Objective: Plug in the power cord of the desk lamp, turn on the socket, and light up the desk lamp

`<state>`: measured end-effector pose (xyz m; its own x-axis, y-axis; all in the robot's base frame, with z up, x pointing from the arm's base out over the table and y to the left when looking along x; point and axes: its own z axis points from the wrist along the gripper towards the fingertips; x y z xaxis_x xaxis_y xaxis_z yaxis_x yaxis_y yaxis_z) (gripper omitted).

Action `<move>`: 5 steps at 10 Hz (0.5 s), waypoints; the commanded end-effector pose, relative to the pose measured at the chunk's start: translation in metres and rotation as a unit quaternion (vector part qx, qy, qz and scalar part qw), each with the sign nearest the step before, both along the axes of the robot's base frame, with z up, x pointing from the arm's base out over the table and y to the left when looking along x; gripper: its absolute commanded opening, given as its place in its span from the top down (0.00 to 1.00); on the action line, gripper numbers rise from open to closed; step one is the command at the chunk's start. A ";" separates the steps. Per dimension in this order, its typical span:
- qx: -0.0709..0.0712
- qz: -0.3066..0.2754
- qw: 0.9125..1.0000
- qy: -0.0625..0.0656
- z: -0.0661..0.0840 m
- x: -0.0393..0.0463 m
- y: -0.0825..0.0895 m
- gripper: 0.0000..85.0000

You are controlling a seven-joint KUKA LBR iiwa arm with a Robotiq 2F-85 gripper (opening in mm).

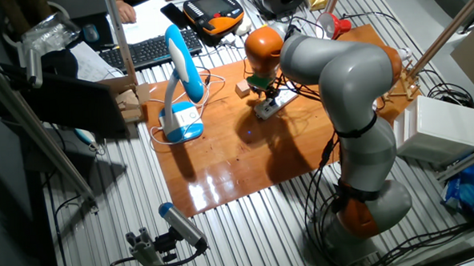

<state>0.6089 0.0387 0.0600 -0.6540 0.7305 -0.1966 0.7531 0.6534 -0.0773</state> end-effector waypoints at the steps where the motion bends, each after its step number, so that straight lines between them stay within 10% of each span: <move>1: -0.010 -0.002 1.000 -0.002 0.001 0.0004 0.002 0.60; 5: -0.052 -0.015 0.998 -0.015 0.008 0.0017 0.003 0.60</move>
